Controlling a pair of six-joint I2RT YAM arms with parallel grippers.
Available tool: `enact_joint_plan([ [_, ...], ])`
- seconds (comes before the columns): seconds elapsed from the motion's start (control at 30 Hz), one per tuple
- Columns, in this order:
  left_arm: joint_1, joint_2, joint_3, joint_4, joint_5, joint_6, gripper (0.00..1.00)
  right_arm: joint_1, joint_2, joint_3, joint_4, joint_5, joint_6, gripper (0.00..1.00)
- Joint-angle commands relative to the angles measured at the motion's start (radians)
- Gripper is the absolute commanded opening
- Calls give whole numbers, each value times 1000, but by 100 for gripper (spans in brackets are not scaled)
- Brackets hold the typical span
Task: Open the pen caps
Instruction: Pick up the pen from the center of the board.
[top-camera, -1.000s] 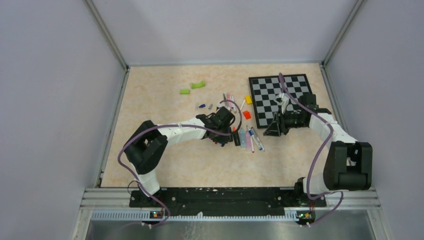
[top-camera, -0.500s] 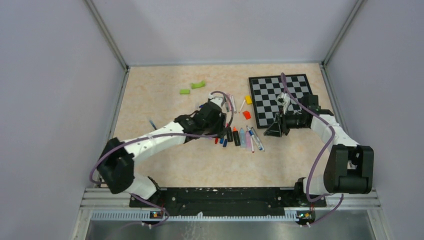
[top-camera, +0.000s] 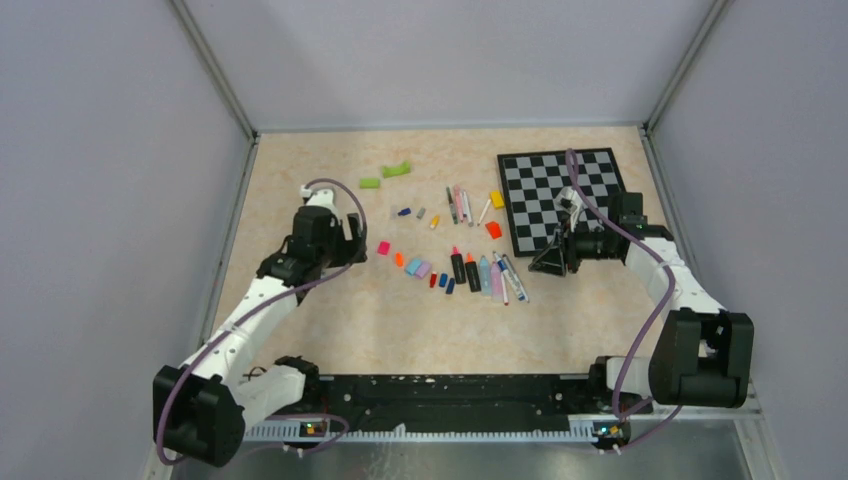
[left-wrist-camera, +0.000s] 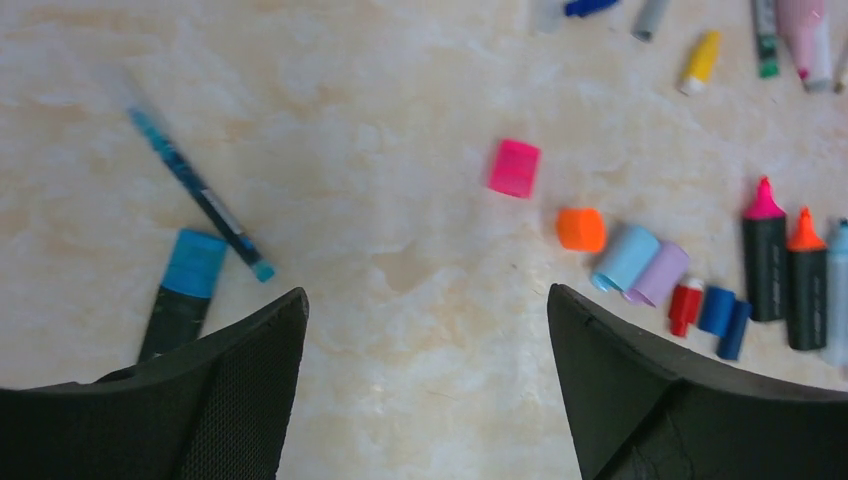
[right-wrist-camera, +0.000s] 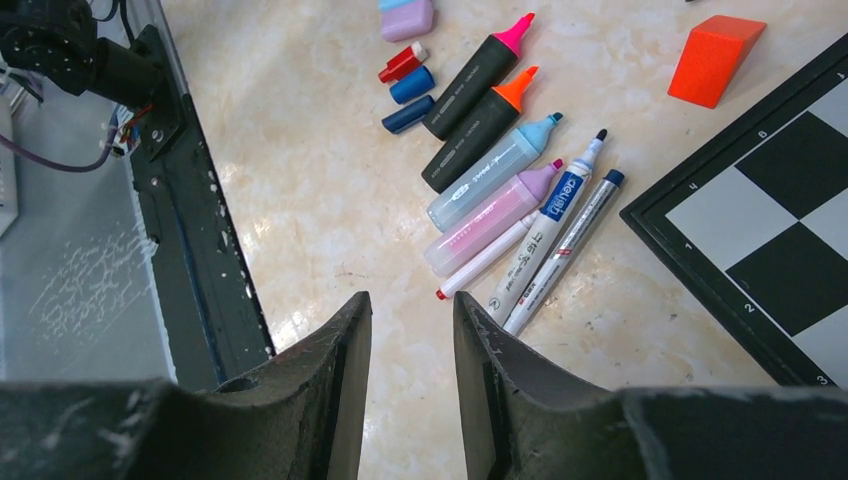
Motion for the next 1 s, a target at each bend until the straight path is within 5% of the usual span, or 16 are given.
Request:
enact_joint_plan([
  [0.0,148,43,-5,66,19,46,90,-11,-31,-13,28,-39,-31,35],
  [0.4,453,298,61,82,52,-55,78,-11,-24,-23,37,-30,-35,35],
  [0.67,474,500,187,-4,73,-55,44,-11,-17,-28,43,-27,-33,35],
  [0.97,474,673,324,-150,30,-102,22,-11,-12,-30,45,-25,-33,35],
])
